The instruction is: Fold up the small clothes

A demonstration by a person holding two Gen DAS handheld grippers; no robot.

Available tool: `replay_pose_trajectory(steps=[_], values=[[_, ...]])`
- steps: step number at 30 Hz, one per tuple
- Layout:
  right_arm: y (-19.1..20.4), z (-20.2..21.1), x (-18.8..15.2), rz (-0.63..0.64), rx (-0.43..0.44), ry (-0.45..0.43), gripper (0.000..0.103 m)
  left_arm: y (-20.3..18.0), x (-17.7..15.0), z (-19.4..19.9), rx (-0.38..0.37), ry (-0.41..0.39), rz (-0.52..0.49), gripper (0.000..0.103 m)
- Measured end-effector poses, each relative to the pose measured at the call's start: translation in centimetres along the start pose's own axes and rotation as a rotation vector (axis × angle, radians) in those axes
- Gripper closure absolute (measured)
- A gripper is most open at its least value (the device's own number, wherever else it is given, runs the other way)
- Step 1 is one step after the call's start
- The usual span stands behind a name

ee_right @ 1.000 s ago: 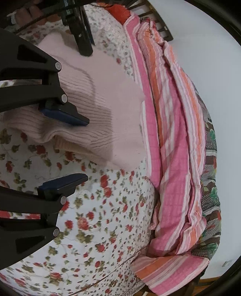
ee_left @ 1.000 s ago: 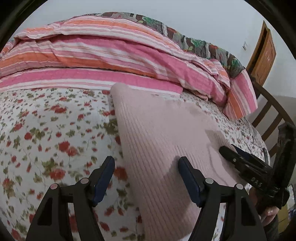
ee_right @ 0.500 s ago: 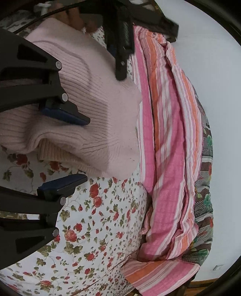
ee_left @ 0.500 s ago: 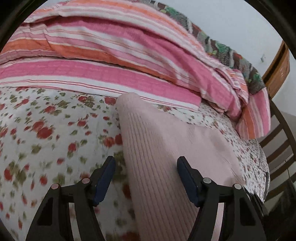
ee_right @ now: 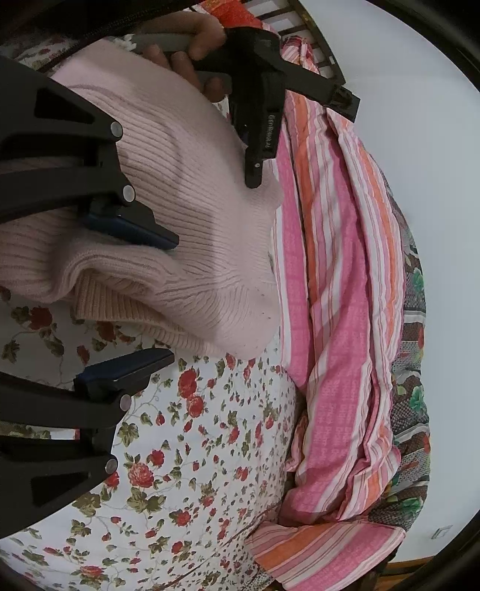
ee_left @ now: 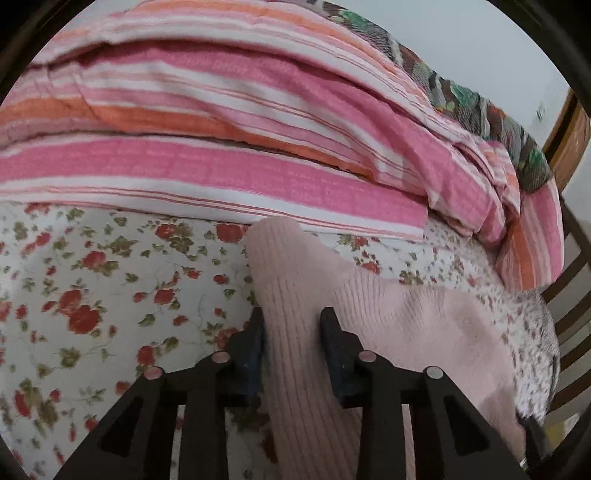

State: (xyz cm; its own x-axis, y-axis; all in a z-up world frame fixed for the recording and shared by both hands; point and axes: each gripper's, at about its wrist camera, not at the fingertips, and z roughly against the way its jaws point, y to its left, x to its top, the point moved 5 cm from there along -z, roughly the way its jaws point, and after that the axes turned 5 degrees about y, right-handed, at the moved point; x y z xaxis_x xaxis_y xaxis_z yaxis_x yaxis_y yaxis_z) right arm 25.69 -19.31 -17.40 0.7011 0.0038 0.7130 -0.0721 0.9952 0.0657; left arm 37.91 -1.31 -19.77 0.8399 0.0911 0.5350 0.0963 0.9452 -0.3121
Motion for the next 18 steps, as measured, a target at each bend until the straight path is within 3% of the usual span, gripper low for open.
replay_pose_trajectory(steps=[4, 9, 12, 16, 18], values=[[-0.6, 0.5, 1.0, -0.041, 0.045, 0.005, 0.049, -0.5, -0.8, 1.1, 0.023, -0.009, -0.035, 0.067], [-1.4, 0.0, 2.4, -0.077, 0.036, 0.022, 0.051, -1.2, -2.1, 2.5, 0.039, -0.025, -0.062, 0.061], [-0.9, -1.1, 2.3, -0.061, 0.104, 0.079, 0.088, -1.4, -2.7, 3.5, 0.027, -0.031, -0.058, 0.060], [-1.3, 1.3, 2.5, -0.071, 0.127, -0.048, 0.090, -1.8, -3.7, 5.5, -0.014, -0.052, -0.053, 0.055], [-1.9, -0.2, 1.8, -0.102, 0.070, 0.021, 0.091, -2.0, -4.4, 6.3, -0.016, -0.061, -0.063, 0.053]])
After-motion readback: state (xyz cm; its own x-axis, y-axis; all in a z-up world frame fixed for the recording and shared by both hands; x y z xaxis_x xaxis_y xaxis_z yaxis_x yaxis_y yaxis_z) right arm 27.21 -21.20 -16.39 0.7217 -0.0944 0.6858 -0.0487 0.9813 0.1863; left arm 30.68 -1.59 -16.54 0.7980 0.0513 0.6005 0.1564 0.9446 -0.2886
